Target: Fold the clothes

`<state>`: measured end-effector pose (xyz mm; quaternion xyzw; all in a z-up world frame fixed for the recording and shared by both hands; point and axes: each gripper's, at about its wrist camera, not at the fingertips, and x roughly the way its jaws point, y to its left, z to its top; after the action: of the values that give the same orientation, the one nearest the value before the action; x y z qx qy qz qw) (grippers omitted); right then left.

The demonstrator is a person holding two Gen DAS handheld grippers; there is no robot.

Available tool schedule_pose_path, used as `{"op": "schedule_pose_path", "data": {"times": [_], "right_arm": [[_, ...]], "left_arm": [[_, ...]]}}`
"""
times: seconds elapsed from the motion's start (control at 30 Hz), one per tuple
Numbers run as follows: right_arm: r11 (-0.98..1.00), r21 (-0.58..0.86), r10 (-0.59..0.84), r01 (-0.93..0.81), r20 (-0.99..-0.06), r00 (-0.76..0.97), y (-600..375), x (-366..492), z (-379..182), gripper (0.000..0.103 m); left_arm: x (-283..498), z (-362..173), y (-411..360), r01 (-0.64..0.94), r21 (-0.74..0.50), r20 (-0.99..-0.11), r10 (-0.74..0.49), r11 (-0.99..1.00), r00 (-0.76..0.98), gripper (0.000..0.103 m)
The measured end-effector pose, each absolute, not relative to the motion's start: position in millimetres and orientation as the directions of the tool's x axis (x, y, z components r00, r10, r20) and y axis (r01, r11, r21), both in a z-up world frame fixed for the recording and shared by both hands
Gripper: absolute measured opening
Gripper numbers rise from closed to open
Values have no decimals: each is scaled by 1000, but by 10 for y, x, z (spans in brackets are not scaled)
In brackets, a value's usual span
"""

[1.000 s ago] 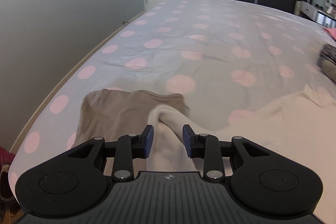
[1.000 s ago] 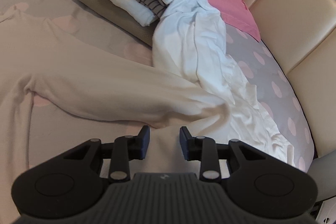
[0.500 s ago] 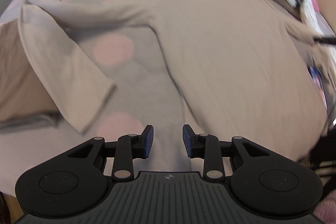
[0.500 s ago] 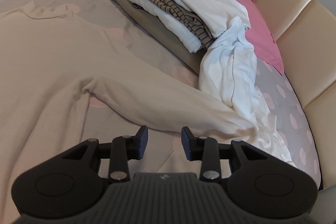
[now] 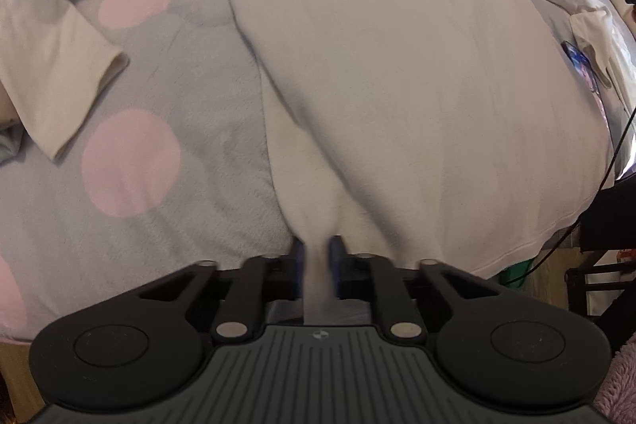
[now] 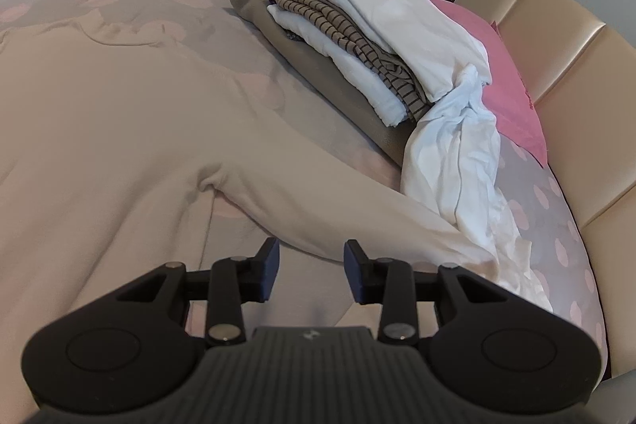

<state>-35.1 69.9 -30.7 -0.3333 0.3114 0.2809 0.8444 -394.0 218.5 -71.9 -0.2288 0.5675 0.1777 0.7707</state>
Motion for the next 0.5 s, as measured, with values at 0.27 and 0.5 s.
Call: {"op": "schedule_pose_path", "data": {"times": [0.27,0.5], "right_arm": [[630,-394,240,-669,-720,651,716,-326,-332,39],[623,-360,275,-694,-730,626,695,-390,-271,39]], "left_arm": [[-4242,-334,2290,-598,-139,-966,26,790,258,4],[-4255,-538,2397,-638,-171,-969,-10,751,249,8]]}}
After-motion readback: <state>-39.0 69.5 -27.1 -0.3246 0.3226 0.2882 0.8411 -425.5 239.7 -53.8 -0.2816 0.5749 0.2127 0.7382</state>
